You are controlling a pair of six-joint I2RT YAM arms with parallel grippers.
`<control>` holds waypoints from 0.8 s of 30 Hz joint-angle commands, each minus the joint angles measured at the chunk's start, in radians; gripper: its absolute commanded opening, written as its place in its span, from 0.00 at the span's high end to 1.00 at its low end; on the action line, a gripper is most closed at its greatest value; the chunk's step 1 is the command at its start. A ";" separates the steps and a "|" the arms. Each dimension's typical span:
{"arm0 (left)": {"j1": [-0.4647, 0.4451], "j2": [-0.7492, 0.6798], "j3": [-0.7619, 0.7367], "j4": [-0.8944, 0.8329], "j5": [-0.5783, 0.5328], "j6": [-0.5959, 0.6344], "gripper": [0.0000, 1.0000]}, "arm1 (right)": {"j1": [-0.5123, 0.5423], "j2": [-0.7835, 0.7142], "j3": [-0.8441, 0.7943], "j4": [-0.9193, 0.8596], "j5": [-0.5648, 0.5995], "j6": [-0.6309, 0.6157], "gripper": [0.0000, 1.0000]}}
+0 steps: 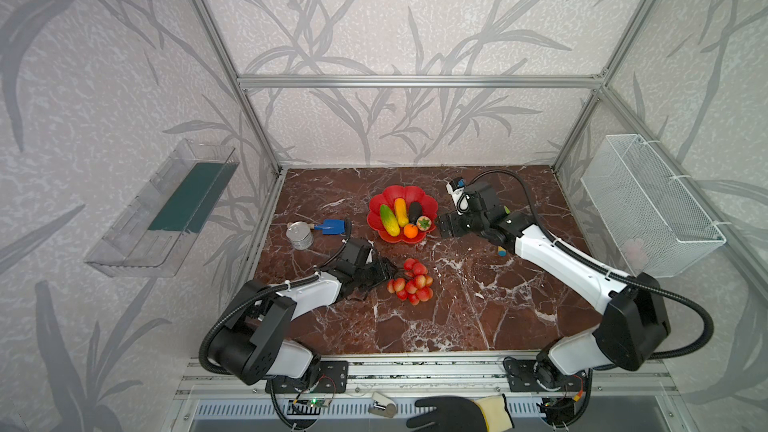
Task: Place and organize the fake fruits in the fruit bowl
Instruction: 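Grasp the lychee bunch by its stems with the left gripper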
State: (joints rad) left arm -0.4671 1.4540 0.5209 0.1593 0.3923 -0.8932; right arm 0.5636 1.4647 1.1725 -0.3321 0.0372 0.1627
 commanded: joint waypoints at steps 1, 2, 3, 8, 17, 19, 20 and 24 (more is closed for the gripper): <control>-0.014 0.067 0.031 0.101 0.002 -0.068 0.37 | -0.006 -0.085 -0.024 0.027 0.047 0.008 0.01; -0.018 0.087 0.034 0.119 0.000 -0.082 0.38 | -0.006 -0.100 -0.032 0.026 0.051 0.004 0.01; -0.021 0.104 0.036 0.141 -0.004 -0.095 0.40 | -0.008 -0.113 -0.038 0.023 0.057 0.003 0.01; -0.044 0.150 0.059 0.177 -0.019 -0.115 0.50 | -0.020 -0.158 -0.063 0.013 0.068 -0.002 0.01; -0.057 0.128 0.054 0.222 0.003 -0.145 0.81 | -0.048 -0.191 -0.112 0.035 0.056 0.021 0.01; -0.056 0.115 0.054 0.240 0.012 -0.149 0.84 | -0.049 -0.190 -0.114 0.039 0.053 0.023 0.01; -0.056 0.107 0.055 0.247 0.017 -0.152 0.86 | -0.048 -0.192 -0.116 0.041 0.053 0.023 0.01; -0.057 0.062 0.056 0.263 0.043 -0.159 0.94 | -0.050 -0.194 -0.119 0.044 0.054 0.026 0.01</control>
State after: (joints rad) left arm -0.5194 1.5673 0.5678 0.3775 0.4091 -1.0340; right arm 0.5179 1.3060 1.0622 -0.3138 0.0887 0.1738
